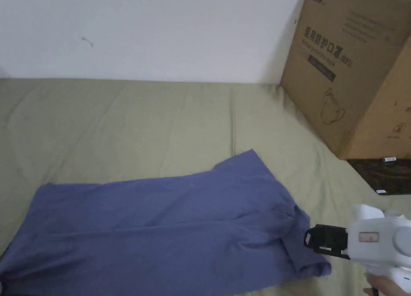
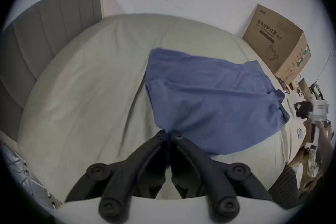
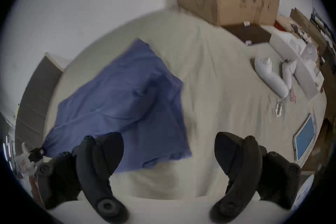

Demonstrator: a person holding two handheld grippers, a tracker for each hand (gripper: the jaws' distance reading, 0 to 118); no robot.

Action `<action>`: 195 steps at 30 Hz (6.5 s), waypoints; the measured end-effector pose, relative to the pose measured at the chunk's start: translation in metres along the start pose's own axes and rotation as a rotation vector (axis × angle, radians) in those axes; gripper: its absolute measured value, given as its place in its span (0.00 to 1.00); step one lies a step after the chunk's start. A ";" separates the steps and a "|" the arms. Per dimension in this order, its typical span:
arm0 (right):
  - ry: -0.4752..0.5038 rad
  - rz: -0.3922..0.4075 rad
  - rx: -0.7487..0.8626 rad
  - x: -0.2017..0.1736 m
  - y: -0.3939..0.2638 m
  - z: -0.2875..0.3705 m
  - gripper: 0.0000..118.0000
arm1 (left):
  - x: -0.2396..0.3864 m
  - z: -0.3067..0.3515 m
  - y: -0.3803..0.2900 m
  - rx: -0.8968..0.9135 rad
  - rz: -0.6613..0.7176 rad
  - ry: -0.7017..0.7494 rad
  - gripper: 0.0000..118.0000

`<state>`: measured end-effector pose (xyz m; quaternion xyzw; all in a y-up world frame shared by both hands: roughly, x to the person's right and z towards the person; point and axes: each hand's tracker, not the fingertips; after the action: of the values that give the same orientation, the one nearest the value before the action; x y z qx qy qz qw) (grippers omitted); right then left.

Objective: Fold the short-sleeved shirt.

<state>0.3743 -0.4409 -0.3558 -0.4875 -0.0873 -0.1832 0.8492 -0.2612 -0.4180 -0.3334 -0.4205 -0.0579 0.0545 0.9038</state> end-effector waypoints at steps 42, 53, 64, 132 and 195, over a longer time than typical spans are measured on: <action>0.087 0.201 0.064 -0.021 -0.132 0.126 0.98 | -0.023 0.094 -0.021 -0.037 0.033 -0.154 0.94; 0.211 0.262 0.312 -0.106 -0.063 0.118 0.00 | 0.015 0.048 0.069 0.102 -0.062 -0.142 0.00; 0.205 0.225 0.179 -0.103 -0.037 0.063 0.00 | -0.039 -0.159 0.136 -0.152 -0.119 0.000 0.94; 0.058 0.218 0.217 -0.034 -0.139 0.152 0.99 | -0.037 0.093 -0.028 0.088 0.098 -0.273 1.00; 0.221 0.248 0.135 -0.104 -0.138 0.128 0.00 | -0.080 0.062 0.004 -0.212 -0.108 0.080 0.05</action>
<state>0.2280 -0.3708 -0.2151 -0.4134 0.0553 -0.1234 0.9004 -0.3501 -0.3803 -0.3016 -0.5118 -0.0498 -0.0172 0.8575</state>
